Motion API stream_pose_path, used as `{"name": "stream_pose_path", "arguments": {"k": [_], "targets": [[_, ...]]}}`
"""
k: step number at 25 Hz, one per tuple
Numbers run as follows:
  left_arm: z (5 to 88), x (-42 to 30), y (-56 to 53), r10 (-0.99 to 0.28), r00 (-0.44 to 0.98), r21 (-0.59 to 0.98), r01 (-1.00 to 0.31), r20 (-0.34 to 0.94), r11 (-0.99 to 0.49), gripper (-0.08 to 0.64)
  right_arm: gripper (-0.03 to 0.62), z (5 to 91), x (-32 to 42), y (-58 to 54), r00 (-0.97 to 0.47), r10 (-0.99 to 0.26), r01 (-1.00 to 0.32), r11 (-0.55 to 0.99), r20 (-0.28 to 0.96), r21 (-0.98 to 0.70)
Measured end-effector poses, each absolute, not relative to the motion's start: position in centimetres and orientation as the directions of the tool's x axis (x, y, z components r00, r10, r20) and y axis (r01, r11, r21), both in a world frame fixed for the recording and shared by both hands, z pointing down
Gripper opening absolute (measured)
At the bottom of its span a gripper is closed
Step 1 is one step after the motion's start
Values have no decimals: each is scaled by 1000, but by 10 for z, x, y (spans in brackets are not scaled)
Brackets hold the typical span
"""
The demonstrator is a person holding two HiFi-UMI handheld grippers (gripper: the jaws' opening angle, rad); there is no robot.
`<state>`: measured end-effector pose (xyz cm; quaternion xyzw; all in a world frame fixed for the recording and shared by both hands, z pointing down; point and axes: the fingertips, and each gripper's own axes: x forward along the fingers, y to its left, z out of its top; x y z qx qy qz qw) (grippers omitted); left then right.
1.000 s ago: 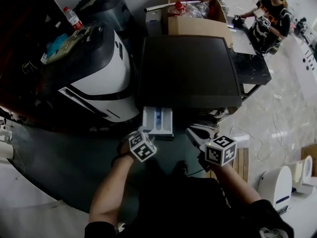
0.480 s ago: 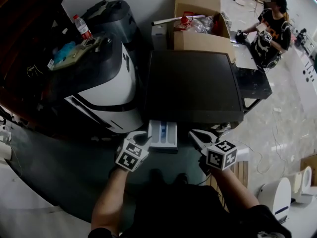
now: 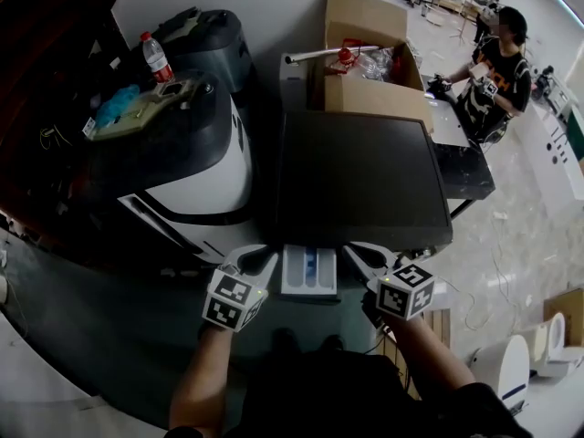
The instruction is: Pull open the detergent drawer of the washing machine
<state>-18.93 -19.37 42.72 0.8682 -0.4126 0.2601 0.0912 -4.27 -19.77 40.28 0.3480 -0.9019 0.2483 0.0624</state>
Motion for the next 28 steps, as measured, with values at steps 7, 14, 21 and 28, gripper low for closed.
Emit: {"name": "stream_pose_path", "arguments": {"k": [7,14,21,28], "targets": [[395,-219,-206,-724,559,-13,-788,404,-615,49,3,377,-76,-208,-732,-633,-679,648,251,-346],[371,-222,-212,-736,594,-1,-778,325,-628,29,3,358,-77,-219,-695,-687,-716,636,211,-287],[341,-216,-225,-792,553,45,-826,260,-562,17,3,331,-57,-226,-701,-695,-711,661,161,-242],[318,-213,-225,-860,472,71,-881,192,-468,11,3,307,-49,-227,-713,-695,-695,684,92,-220]]}}
